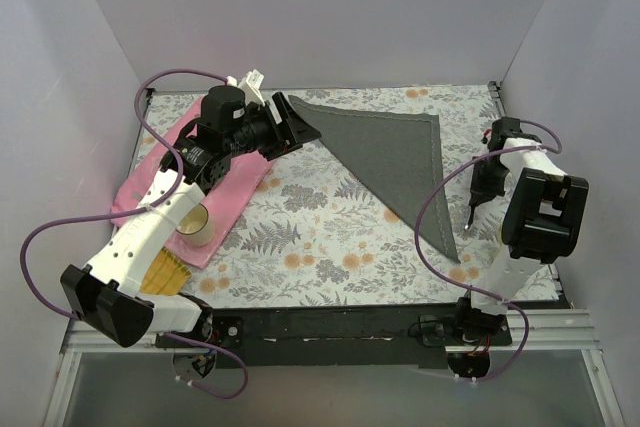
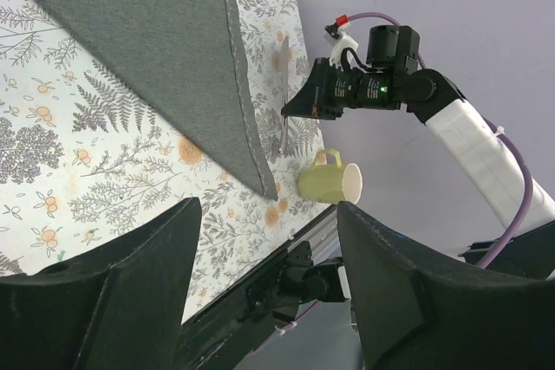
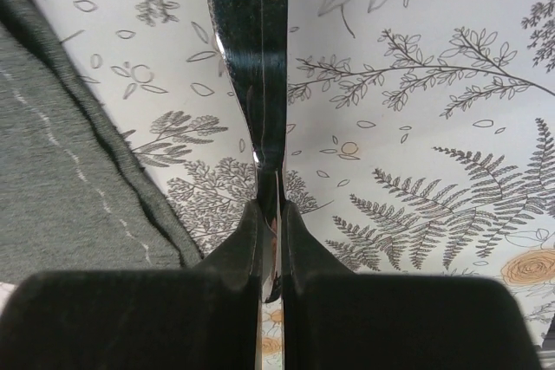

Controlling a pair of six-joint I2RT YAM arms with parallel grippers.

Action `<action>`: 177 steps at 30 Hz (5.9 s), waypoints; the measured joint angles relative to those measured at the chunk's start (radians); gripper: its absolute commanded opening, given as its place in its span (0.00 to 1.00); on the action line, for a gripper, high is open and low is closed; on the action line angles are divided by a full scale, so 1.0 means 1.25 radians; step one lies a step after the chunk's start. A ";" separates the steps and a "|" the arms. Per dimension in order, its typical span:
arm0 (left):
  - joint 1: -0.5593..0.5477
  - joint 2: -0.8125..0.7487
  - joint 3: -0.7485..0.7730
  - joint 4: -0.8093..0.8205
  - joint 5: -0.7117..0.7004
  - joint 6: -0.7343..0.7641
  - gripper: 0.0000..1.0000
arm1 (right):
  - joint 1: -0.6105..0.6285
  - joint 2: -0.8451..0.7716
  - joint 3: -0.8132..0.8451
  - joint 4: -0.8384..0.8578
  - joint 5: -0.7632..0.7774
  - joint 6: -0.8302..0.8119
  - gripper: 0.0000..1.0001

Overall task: Fold the napkin, place the utensils inside, and roll it up
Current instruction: Grab a utensil with the right arm, then place the utensil onto the napkin, then fold the napkin

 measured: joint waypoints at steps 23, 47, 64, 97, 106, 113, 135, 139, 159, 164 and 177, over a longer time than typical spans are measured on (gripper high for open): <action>0.002 -0.002 0.004 -0.057 0.008 -0.009 0.63 | 0.404 0.239 0.395 -0.060 -0.073 -0.168 0.01; 0.004 -0.085 -0.027 -0.096 -0.025 -0.027 0.64 | 0.520 0.378 0.539 -0.101 -0.091 -0.229 0.01; 0.009 -0.085 -0.029 -0.113 -0.030 -0.012 0.64 | 0.519 0.396 0.557 -0.103 -0.090 -0.231 0.01; 0.042 -0.085 -0.030 -0.124 -0.023 0.005 0.69 | 0.520 0.421 0.590 -0.106 -0.094 -0.229 0.12; 0.045 -0.085 -0.039 -0.116 -0.021 -0.002 0.73 | 0.522 0.421 0.590 -0.105 -0.094 -0.224 0.35; 0.047 -0.062 -0.045 -0.080 -0.027 -0.025 0.74 | 0.523 0.421 0.590 -0.103 -0.087 -0.217 0.42; 0.152 0.598 0.064 0.445 -0.345 0.019 0.57 | 0.519 -0.156 0.373 -0.249 -0.082 0.065 0.43; 0.158 0.699 0.167 0.472 -0.345 0.028 0.57 | 0.507 -0.154 0.323 -0.258 -0.084 0.065 0.43; 0.180 1.011 0.469 0.527 -0.331 -0.036 0.50 | 0.395 -0.158 0.304 -0.274 -0.082 0.042 0.43; 0.182 1.031 0.485 0.547 -0.320 -0.059 0.44 | 0.387 -0.158 0.299 -0.274 -0.092 0.043 0.43; 0.183 1.087 0.573 0.587 -0.261 -0.023 0.10 | 0.386 -0.176 0.265 -0.284 -0.117 0.060 0.42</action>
